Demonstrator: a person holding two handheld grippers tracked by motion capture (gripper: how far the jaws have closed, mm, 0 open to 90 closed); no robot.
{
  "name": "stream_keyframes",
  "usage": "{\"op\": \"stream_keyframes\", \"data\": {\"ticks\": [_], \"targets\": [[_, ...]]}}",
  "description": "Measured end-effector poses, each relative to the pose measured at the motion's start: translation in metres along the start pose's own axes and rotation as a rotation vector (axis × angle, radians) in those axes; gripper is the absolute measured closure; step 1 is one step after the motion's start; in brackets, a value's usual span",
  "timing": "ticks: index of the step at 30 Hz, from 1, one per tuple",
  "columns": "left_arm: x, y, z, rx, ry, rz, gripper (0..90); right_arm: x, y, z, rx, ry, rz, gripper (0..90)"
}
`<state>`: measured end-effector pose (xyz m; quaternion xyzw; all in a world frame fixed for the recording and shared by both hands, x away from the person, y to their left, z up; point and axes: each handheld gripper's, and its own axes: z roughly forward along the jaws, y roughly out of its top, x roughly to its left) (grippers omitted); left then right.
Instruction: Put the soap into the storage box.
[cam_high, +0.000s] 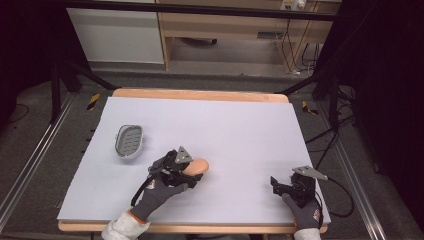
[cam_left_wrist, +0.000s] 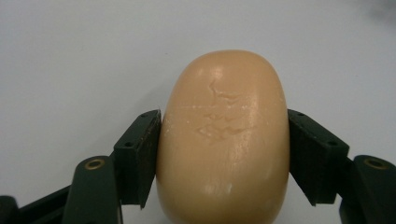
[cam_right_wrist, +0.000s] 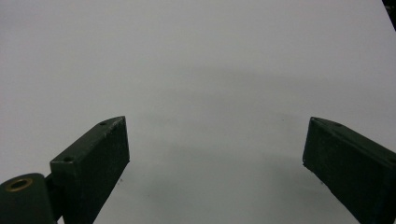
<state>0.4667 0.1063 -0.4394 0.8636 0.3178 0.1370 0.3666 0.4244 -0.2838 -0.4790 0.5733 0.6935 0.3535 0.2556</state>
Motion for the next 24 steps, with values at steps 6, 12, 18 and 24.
{"op": "stream_keyframes", "data": {"ticks": [6,12,18,24], "targets": [[0.006,-0.006,-0.015,-0.017,0.019,-0.018,31.7,0.0,0.0,0.0,0.001,0.0,0.003,7.3],[0.013,-0.014,-0.029,-0.033,0.043,-0.039,31.8,0.0,0.0,0.0,0.001,-0.001,0.003,7.3],[0.022,-0.025,-0.045,-0.045,0.082,-0.059,32.0,0.0,0.0,0.0,0.002,0.0,0.003,7.4],[0.034,-0.033,-0.06,-0.064,0.113,-0.097,32.2,0.0,0.0,-0.001,0.003,0.0,0.006,7.4]]}}
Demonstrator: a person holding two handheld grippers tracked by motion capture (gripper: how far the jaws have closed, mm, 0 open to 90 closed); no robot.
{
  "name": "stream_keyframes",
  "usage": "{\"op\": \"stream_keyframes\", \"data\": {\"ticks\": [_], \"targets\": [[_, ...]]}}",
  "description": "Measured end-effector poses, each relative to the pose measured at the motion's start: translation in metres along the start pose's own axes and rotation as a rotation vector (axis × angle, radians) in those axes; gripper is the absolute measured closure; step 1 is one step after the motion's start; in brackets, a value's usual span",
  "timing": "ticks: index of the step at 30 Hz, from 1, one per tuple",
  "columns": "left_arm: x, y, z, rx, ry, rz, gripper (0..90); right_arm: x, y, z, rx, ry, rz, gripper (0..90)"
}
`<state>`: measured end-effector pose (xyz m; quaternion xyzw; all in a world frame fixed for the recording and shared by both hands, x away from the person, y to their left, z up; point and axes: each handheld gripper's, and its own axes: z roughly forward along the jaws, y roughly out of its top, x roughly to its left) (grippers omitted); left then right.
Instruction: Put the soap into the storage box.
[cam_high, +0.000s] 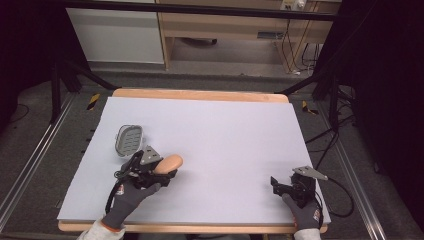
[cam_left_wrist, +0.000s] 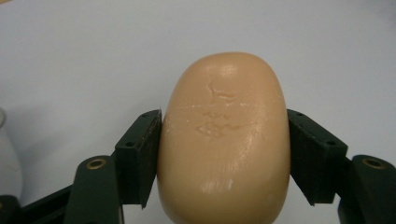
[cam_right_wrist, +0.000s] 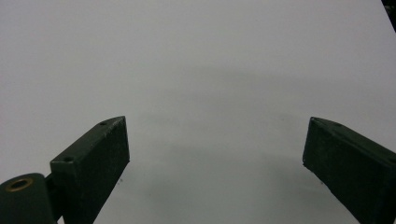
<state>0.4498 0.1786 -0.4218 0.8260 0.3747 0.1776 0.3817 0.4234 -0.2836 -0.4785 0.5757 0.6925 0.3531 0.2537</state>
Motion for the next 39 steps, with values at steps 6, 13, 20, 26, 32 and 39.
{"op": "stream_keyframes", "data": {"ticks": [6,13,20,26,32,39], "targets": [[0.016,-0.001,-0.014,-0.027,0.041,-0.032,32.3,0.001,0.0,0.0,-0.001,0.003,0.006,7.4],[0.032,0.0,-0.031,-0.067,0.095,-0.067,32.4,0.001,0.0,0.0,-0.003,0.003,0.002,7.4],[0.046,-0.002,-0.042,-0.09,0.145,-0.1,32.6,0.0,0.0,0.0,-0.003,0.001,-0.003,7.4],[0.056,-0.002,-0.05,-0.103,0.181,-0.121,32.6,0.0,0.0,0.0,0.0,0.0,0.001,7.4],[0.067,0.002,-0.055,-0.109,0.228,-0.131,32.7,0.0,0.0,0.001,-0.001,0.0,-0.003,7.4],[0.079,0.007,-0.049,-0.101,0.257,-0.139,32.8,0.0,0.0,0.001,-0.004,-0.001,-0.004,7.4]]}}
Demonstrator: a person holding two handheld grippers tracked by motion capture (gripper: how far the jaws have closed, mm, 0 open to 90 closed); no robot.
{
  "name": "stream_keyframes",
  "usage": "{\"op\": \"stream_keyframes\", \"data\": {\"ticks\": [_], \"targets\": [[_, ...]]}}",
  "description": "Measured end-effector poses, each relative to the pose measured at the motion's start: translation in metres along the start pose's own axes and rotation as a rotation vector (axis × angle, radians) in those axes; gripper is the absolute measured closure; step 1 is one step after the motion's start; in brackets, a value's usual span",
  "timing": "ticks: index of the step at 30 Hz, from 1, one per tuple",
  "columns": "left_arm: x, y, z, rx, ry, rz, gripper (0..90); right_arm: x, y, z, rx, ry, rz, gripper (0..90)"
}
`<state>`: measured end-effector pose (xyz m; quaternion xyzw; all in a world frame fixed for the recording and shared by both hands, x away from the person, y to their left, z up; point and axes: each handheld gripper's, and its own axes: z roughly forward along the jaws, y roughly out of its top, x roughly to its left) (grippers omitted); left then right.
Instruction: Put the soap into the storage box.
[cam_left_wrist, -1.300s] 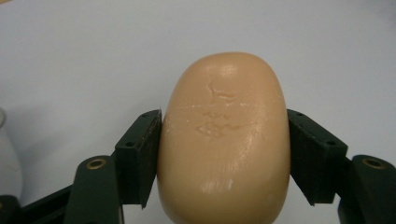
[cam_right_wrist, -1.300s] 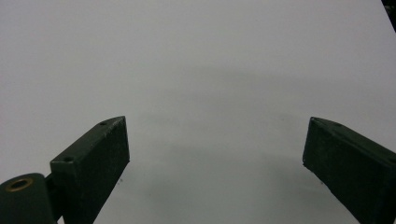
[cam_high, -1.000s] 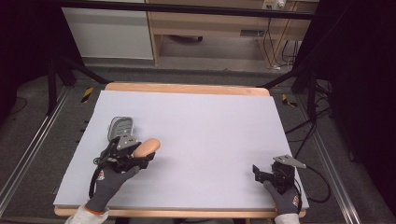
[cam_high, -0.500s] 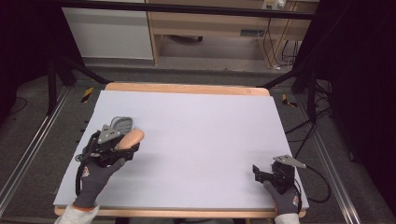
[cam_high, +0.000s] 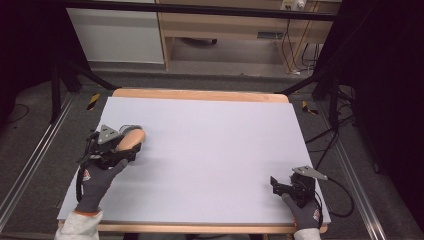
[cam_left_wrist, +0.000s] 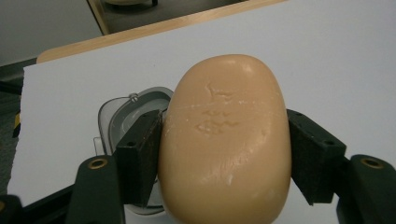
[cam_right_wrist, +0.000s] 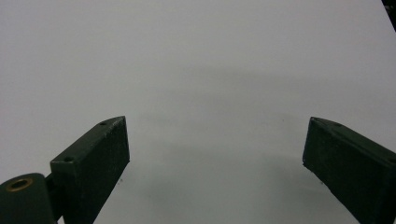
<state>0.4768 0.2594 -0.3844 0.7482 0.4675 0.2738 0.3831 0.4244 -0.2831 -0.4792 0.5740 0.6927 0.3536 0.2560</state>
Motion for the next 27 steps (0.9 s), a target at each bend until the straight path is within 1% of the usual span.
{"op": "stream_keyframes", "data": {"ticks": [3,9,11,15,17,18,22,27], "targets": [[0.003,0.002,0.006,0.001,0.011,-0.014,32.9,0.0,0.0,0.0,0.001,0.0,-0.002,7.4],[0.01,0.005,0.02,0.009,0.034,-0.022,32.9,0.001,0.0,0.0,0.006,0.004,0.001,7.4],[0.013,0.005,0.025,0.01,0.037,-0.035,33.0,0.001,0.0,0.001,0.005,0.006,0.001,7.4],[0.018,0.001,0.033,0.023,0.041,-0.048,33.0,0.001,0.0,0.001,0.005,0.005,0.002,7.3],[0.021,-0.002,0.038,0.039,0.046,-0.049,33.0,0.001,0.0,0.001,0.005,0.005,0.002,7.3],[0.022,-0.003,0.039,0.039,0.05,-0.058,33.0,0.001,0.0,0.001,0.005,0.005,0.002,7.3],[0.028,-0.008,0.043,0.057,0.064,-0.062,33.1,0.001,0.0,0.001,0.005,0.006,0.001,7.3],[0.031,-0.013,0.049,0.072,0.072,-0.068,33.2,0.001,0.0,0.001,0.01,0.007,0.008,7.3]]}}
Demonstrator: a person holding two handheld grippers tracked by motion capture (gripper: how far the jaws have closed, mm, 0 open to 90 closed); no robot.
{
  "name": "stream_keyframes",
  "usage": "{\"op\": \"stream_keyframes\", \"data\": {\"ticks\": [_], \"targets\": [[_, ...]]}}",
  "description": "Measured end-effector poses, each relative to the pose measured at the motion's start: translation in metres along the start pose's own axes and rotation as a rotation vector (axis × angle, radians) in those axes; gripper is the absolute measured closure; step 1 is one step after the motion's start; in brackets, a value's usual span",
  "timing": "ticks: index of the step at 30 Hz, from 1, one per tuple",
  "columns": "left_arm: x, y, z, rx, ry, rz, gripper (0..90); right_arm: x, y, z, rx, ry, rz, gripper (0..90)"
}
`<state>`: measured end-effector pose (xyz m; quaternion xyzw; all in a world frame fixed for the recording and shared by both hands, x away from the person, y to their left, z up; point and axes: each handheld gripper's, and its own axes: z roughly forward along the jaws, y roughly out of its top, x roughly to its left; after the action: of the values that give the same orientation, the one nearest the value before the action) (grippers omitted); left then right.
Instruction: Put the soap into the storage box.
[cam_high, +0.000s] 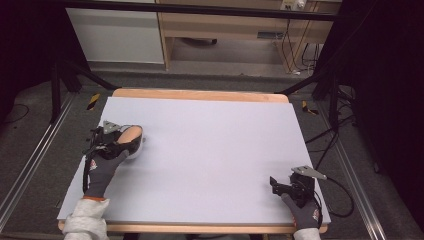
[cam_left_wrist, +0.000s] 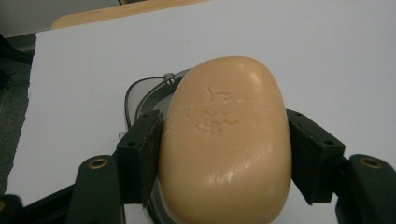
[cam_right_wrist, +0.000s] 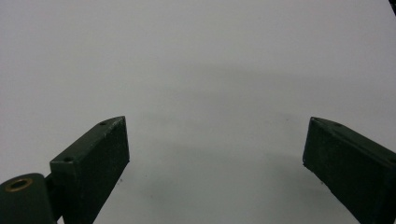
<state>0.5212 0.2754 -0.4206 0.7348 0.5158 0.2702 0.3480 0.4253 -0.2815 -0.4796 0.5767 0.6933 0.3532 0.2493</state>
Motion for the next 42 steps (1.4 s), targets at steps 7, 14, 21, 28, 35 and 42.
{"op": "stream_keyframes", "data": {"ticks": [7,14,21,28,35,42], "targets": [[0.001,-0.003,0.004,0.013,0.011,-0.003,33.2,0.0,0.0,0.0,0.0,-0.001,0.0,7.3],[0.002,-0.006,0.009,0.027,0.02,-0.003,33.3,0.0,0.0,0.0,0.0,-0.002,-0.001,7.3],[0.001,-0.007,0.012,0.03,0.021,-0.003,33.3,0.0,0.0,0.0,0.001,-0.002,0.0,7.3],[0.002,-0.008,0.012,0.027,0.021,-0.028,33.0,0.0,0.0,0.0,0.001,-0.002,-0.006,7.2],[0.0,-0.008,0.012,0.012,0.006,-0.036,27.3,0.0,0.0,0.0,0.001,-0.003,-0.005,7.2],[0.003,-0.009,0.009,-0.001,0.007,-0.041,26.8,0.0,0.0,0.0,0.001,-0.003,-0.002,7.2]]}}
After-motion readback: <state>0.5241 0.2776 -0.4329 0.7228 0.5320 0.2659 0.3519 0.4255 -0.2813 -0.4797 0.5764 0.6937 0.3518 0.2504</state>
